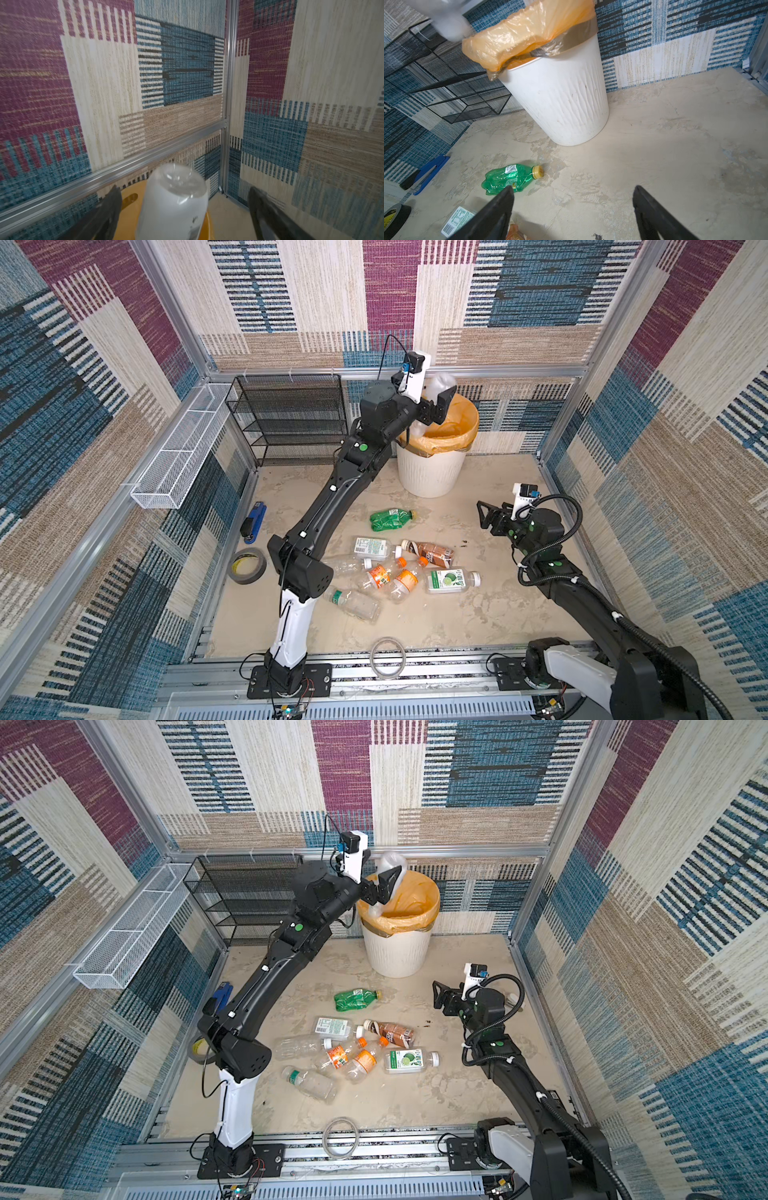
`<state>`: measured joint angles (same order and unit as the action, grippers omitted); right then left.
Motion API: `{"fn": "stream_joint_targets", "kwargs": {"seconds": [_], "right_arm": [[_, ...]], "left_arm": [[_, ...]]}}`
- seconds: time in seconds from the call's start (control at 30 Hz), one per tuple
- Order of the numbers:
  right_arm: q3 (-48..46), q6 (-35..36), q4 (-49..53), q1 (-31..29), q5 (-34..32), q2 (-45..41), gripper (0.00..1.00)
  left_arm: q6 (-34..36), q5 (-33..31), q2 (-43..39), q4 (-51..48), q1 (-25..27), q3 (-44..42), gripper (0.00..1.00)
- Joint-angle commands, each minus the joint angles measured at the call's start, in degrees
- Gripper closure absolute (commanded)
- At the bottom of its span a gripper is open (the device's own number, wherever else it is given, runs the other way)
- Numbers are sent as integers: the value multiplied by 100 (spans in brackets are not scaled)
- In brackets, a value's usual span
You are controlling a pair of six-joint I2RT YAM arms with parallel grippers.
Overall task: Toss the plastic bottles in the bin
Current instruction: 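Carry white bottle over the bin and open left gripper, then move right gripper to brown coffee bottle while left gripper draws back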
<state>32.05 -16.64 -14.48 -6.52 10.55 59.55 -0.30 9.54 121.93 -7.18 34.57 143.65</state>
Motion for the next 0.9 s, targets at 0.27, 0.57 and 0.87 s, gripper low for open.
{"fn": "stream_joint_targets", "kwargs": {"seconds": [0.27, 0.57, 0.87], "right_arm": [[111, 165, 690, -7, 103, -391, 10], [717, 786, 2093, -22, 594, 116, 10], [841, 1055, 2886, -744, 604, 268, 11]], "left_arm": [[-110, 67, -1047, -415, -31, -1243, 1], [137, -27, -2584, -914, -363, -3177, 2], [-284, 129, -4196, -1228, -1321, -5752, 3]]}}
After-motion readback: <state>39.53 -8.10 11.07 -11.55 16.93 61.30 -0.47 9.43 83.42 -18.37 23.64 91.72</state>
